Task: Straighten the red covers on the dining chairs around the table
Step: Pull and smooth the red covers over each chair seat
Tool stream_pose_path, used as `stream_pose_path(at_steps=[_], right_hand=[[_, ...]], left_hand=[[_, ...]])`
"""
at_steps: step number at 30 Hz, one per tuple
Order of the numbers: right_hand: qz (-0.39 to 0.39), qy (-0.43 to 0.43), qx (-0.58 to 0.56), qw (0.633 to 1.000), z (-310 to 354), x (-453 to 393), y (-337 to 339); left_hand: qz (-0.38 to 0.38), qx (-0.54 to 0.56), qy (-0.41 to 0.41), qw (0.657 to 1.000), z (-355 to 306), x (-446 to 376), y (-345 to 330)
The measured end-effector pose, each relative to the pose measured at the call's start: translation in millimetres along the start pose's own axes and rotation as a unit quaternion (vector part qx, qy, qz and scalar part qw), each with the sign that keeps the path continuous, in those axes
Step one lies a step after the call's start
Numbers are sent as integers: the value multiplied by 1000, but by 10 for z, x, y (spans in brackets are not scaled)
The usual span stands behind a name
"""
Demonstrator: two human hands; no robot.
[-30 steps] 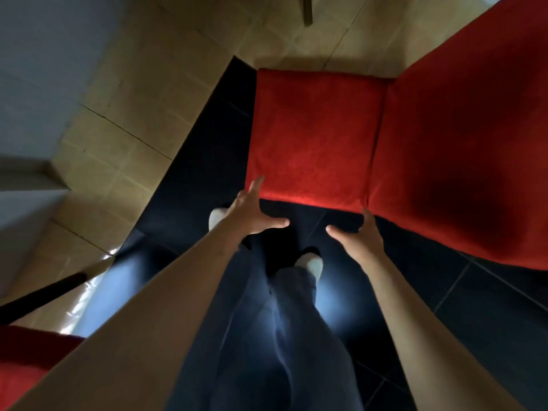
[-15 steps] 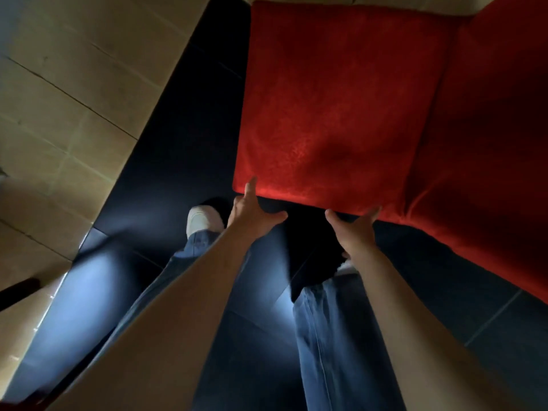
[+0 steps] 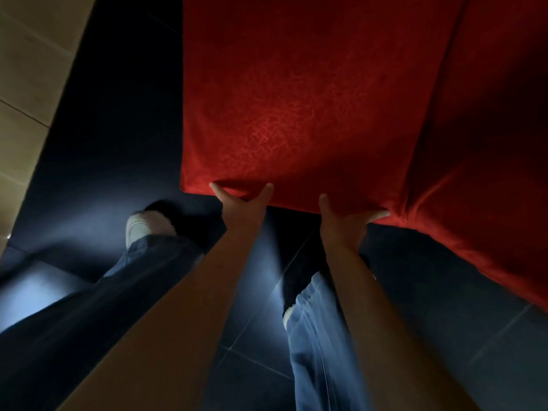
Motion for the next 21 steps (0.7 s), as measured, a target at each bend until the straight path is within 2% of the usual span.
stream_pose_path(at_steps=[4,8,10,16,19,21], right_hand=[[-43,-3,-71,997,-16,-20,-132],[-77,14,-103,992,-87,-38,-173],[-76,24,-108,991,-122,-34,-184],[-90,15,-167,982,-136,-32,-239],[-92,18,-175,980,-122,-69,-293],[-90,26,-185,978,-131,-102,-304]], left_hand=[[-52,45,33,997,15,-1,-159],[-68,63,51,994,53,6,-239],[-61,68,63,994,72,-27,-246],[24,132,142,981,68,-77,-270],[30,188,186,964,43,-70,-348],[12,181,172,968,64,-63,-402]])
Point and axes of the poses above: each hand's wrist, its own x-axis away from the middle knuckle, its own y-axis out of the back of the hand, z = x × y, the point moved 2 cm from there along -x, towards the middle knuckle, and after that the axes turned 13 degrees about -z, right-handed, at the moved point
